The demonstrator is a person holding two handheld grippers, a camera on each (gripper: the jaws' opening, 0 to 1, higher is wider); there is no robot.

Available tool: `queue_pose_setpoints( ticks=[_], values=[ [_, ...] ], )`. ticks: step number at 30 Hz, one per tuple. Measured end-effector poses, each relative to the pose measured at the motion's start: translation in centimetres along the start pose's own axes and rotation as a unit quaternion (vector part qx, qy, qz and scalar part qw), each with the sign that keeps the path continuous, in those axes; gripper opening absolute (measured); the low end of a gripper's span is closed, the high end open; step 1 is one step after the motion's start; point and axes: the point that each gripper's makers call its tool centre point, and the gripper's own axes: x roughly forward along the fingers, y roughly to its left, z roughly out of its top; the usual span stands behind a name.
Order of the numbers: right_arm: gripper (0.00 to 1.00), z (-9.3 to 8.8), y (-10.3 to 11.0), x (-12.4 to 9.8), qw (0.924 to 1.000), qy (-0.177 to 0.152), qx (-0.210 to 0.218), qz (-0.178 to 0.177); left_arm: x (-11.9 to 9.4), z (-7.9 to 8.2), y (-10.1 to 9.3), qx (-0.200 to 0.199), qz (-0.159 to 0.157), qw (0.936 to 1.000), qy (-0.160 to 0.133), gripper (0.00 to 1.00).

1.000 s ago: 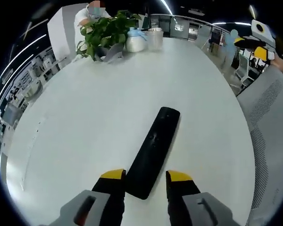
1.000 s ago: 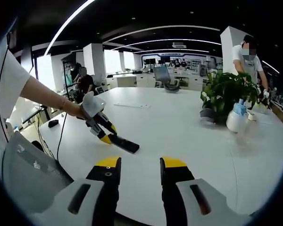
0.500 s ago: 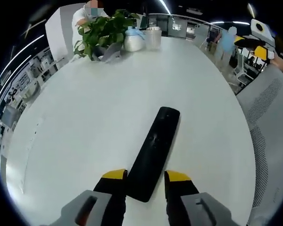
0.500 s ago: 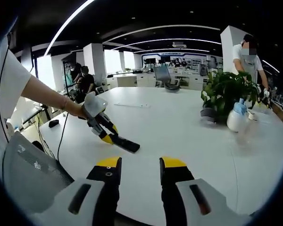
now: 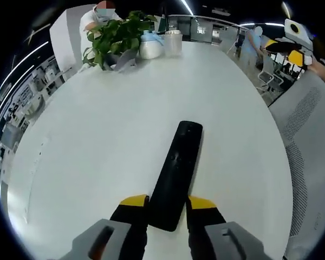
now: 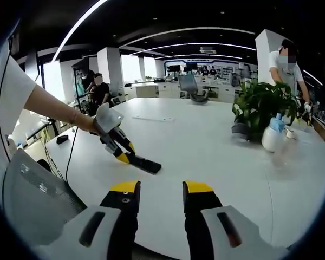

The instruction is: Press the specified remote control buttons in sequence, fully releasing each button before pressing the next.

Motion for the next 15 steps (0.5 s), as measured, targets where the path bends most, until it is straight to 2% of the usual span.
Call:
queue_pose_setpoints(
  ticks=[7,15],
  values=[
    [0.31,-0.1,0.0,0.0,1.0,0.001,-0.002,0.002,0.1,-0.1,-1.3,0.002,-0.023,0.9997,0.005,0.25],
    [0.31,-0.2,0.3,0.1,1.0,0.005,-0.003,0.006,0.0,-0.2,-2.1,0.021,-0.033,0.9992,0.005,0.24]
  ],
)
